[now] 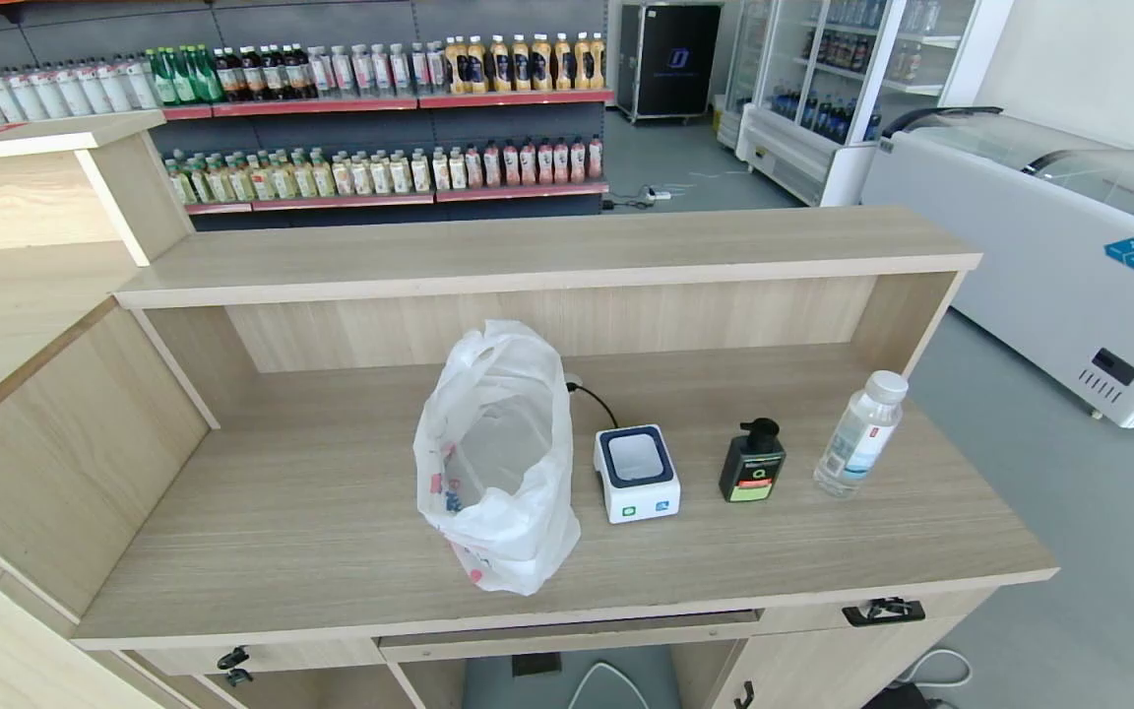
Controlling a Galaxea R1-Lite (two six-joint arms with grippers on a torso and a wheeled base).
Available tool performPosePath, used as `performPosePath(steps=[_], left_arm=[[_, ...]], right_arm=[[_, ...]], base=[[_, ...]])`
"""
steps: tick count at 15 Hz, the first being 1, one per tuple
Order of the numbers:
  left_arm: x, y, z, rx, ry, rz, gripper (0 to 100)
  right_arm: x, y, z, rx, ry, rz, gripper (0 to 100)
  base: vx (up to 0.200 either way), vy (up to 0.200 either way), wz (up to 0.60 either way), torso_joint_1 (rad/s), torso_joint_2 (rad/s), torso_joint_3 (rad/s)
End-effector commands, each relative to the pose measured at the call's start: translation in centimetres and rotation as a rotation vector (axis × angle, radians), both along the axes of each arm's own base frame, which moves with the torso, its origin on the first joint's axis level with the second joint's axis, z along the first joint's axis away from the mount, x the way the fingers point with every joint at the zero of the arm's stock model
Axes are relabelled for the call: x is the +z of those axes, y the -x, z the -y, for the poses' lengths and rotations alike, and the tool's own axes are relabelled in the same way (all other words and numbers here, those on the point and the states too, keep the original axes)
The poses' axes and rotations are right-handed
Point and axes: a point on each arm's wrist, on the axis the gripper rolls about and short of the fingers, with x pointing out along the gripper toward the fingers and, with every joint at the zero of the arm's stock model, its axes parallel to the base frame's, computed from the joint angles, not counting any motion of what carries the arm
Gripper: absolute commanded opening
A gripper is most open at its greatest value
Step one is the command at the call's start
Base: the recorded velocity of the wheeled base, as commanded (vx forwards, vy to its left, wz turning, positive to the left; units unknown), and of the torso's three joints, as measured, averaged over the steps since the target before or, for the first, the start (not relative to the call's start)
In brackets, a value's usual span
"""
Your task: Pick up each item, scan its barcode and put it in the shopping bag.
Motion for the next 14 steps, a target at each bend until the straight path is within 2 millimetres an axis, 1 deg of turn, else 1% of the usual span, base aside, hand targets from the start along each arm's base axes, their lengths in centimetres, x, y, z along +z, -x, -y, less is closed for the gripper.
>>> performPosePath(steps=[1,2,3,4,6,7,9,10,11,13,14], left_arm=[[0.0,0.0,0.0,0.001,0.0,-0.002,100],[0.0,0.0,0.0,0.001,0.0,-0.002,100],[0.0,0.0,0.0,0.001,0.0,-0.002,100],[0.0,0.0,0.0,-0.001,0.0,-0.002,100],[0.0,0.0,0.0,0.001,0.0,-0.002,100],[0.0,0.0,0.0,0.001,0.0,-0.002,100],[0.0,0.0,0.0,0.001,0.0,-0.002,100],[0.0,0.0,0.0,-0.001,0.0,-0.002,100],[0.0,0.0,0.0,0.001,0.0,-0.002,100],[0.0,0.0,0.0,0.001,0.0,-0.002,100],[0.0,0.0,0.0,0.001,0.0,-0.002,100]], right_arm=[[-1.0,-9.8,3.0,-0.021,0.036,-0.139,100],[-1.3,-11.1,3.5,0.001,0.03,-0.157,100],[-1.5,-11.6,3.8,0.017,0.029,-0.165,100],[-2.7,-13.2,4.7,0.066,0.053,-0.216,100],[-4.2,-14.2,5.2,0.138,0.074,-0.262,100],[-5.5,-14.8,5.2,0.21,0.116,-0.284,100],[-6.8,-15.6,5.1,0.288,0.151,-0.278,100],[-7.4,-16.3,4.9,0.315,0.154,-0.28,100],[-8.0,-16.6,4.2,0.344,0.152,-0.286,100],[-9.5,-17.1,3.0,0.4,0.149,-0.312,100],[-9.8,-17.3,2.8,0.411,0.149,-0.316,100]], base=[[0.0,0.0,0.0,0.0,0.0,0.0],[0.0,0.0,0.0,0.0,0.0,0.0],[0.0,0.0,0.0,0.0,0.0,0.0],[0.0,0.0,0.0,0.0,0.0,0.0],[0.0,0.0,0.0,0.0,0.0,0.0],[0.0,0.0,0.0,0.0,0.0,0.0],[0.0,0.0,0.0,0.0,0.0,0.0],[0.0,0.0,0.0,0.0,0.0,0.0],[0.0,0.0,0.0,0.0,0.0,0.0],[0.0,0.0,0.0,0.0,0.0,0.0],[0.0,0.0,0.0,0.0,0.0,0.0]])
